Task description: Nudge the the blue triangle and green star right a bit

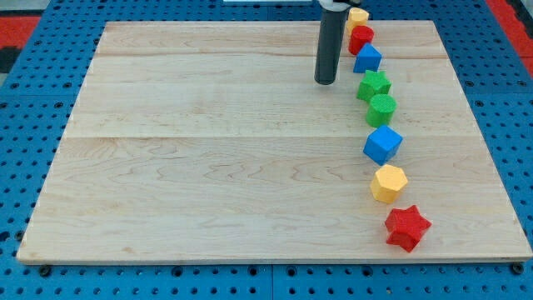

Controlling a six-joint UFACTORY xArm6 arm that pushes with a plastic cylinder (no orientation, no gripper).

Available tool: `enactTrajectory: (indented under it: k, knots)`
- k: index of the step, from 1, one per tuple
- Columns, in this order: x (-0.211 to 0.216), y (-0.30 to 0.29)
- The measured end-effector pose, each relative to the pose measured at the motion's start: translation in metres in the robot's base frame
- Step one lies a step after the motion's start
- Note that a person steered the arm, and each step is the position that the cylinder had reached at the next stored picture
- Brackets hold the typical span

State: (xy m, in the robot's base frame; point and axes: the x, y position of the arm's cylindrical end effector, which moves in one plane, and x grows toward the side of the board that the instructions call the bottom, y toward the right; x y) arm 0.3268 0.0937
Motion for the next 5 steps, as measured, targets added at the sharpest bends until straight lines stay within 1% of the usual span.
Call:
enactTrajectory:
  k: [1, 4, 5]
  knots:
    - [-0.012, 0.028]
    - [-0.012, 0.100]
    - [-0.030, 0.147]
